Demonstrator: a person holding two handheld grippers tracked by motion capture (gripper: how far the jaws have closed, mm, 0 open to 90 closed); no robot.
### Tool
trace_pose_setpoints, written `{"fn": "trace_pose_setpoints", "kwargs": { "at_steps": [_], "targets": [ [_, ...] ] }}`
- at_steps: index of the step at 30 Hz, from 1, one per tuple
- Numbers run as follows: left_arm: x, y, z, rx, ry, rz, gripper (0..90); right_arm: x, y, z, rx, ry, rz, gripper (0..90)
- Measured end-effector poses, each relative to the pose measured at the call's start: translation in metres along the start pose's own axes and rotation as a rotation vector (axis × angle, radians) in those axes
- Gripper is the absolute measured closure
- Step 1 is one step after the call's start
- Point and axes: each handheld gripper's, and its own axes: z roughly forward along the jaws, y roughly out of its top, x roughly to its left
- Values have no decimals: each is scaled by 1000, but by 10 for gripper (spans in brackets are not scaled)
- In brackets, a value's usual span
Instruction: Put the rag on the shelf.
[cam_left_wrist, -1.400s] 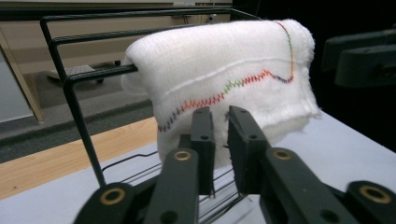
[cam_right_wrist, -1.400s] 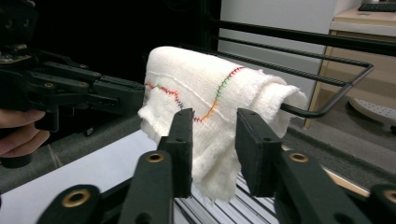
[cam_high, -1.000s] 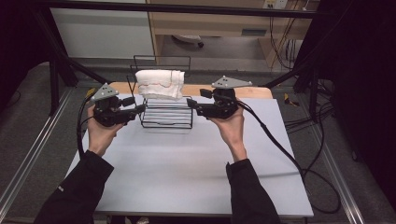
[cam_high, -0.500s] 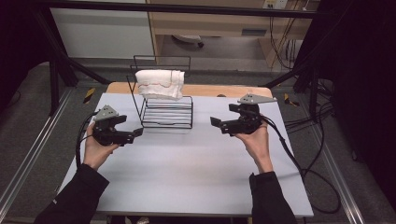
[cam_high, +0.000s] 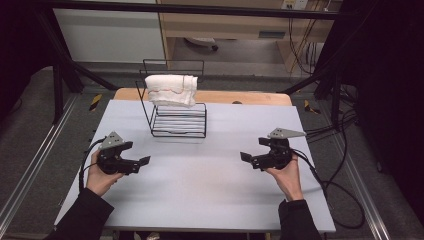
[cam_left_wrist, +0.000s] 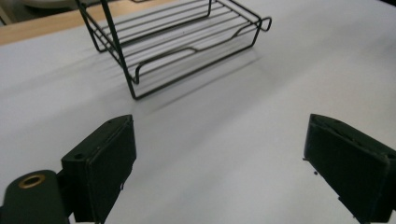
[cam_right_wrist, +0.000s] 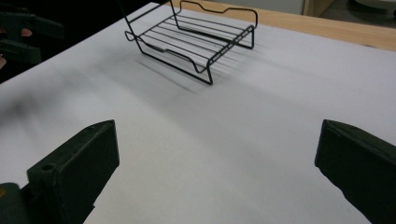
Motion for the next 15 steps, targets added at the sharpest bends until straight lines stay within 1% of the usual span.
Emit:
{"fn": "trace_pose_setpoints", "kwargs": {
  "at_steps": [2, 5, 7, 9, 11, 13, 15],
  "targets": [
    [1, -7, -1, 11, 3, -1, 94, -3, -9, -2, 0, 2, 9, 4],
    [1, -17, -1, 15, 3, -9, 94, -7, -24, -5, 18, 6, 24, 4],
    [2, -24, -2, 17, 6, -11, 94, -11, -32, -7, 30, 11, 19, 4],
    [3, -30, -2, 30, 9, -12, 94, -14, -41, -10, 41, 13, 26, 4],
    [3, -35, -2, 41, 19, -12, 94, -16, -50, -13, 47, 12, 30, 4],
    [4, -39, -3, 46, 20, -16, 94, -18, -59, -15, 48, 12, 26, 4],
    [5, -43, -3, 45, 18, -23, 94, -20, -67, -18, 56, 9, 39, 4]
  ]
}}
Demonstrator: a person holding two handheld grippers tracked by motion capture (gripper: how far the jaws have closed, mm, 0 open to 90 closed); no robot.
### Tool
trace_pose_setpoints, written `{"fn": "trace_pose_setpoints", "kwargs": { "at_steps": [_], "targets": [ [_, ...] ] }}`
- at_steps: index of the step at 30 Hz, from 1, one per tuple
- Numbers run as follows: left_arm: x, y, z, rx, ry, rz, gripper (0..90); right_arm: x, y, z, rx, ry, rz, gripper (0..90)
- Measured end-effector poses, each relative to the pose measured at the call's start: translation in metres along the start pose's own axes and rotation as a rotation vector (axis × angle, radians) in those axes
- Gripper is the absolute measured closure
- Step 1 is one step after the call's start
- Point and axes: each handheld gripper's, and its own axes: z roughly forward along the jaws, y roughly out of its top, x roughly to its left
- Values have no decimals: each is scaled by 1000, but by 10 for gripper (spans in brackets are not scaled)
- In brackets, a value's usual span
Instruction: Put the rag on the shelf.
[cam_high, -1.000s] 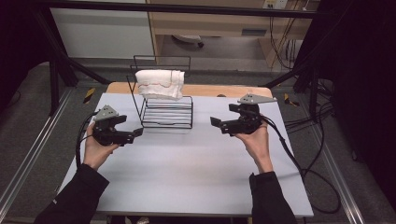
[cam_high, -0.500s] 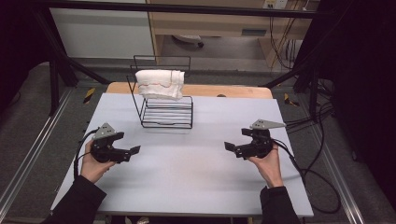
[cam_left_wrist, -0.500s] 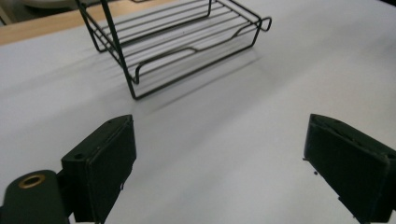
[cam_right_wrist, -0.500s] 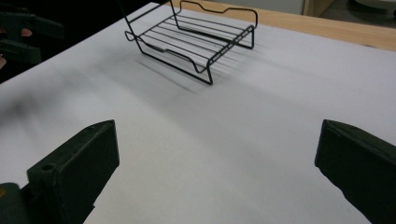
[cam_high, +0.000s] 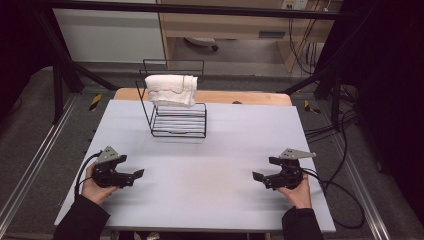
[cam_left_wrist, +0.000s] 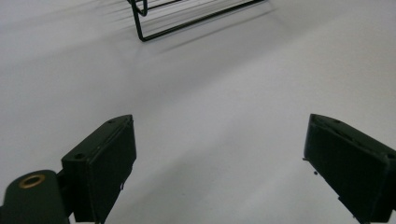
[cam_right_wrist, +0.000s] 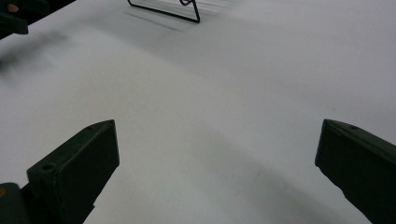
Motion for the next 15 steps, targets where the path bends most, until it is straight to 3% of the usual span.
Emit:
{"fn": "trace_pose_setpoints", "kwargs": {
  "at_steps": [6, 15],
  "targets": [
    [-2, -6, 1, -1, -12, 6, 96, -6, -16, -6, 10, -23, 20, 4],
    [-2, -10, 1, 0, -29, 3, 96, -7, -19, -8, 9, -28, 18, 4]
  ]
}}
